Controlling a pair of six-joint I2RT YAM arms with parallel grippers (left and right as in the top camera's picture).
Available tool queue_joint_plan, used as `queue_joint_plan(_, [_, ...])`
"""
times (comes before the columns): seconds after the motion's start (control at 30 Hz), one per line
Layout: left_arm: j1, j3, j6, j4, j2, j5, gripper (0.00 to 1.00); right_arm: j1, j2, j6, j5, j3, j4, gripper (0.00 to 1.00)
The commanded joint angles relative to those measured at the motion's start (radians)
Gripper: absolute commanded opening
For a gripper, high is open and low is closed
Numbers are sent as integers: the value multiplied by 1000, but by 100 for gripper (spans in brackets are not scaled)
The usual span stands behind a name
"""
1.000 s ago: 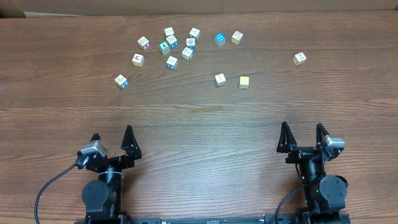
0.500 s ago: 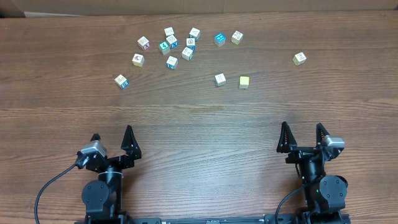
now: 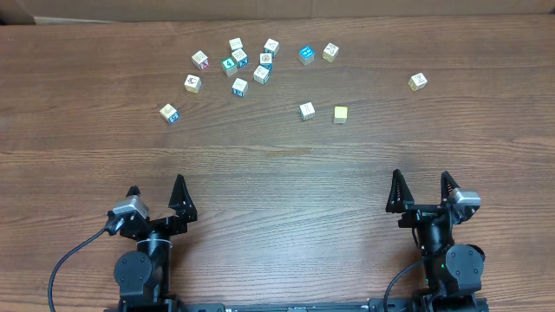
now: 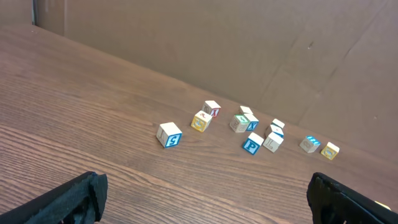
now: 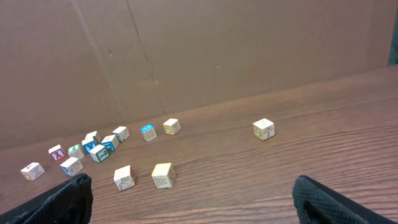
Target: Form a tower
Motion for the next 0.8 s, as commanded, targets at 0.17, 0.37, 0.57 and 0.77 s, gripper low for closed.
queue_joint_plan(0.17, [-3, -3, -6, 2, -8, 5, 100, -4, -12, 0, -1, -11, 3, 100])
queue_joint_plan(0.37, [-3, -3, -6, 2, -8, 5, 100, -4, -12, 0, -2, -11, 3, 100])
queue_joint_plan(0.57, [-3, -3, -6, 2, -8, 5, 100, -3, -12, 0, -31, -10, 2, 100])
queue_joint_plan(0.77, [-3, -3, -6, 2, -8, 5, 100, -3, -12, 0, -73, 12, -26, 100])
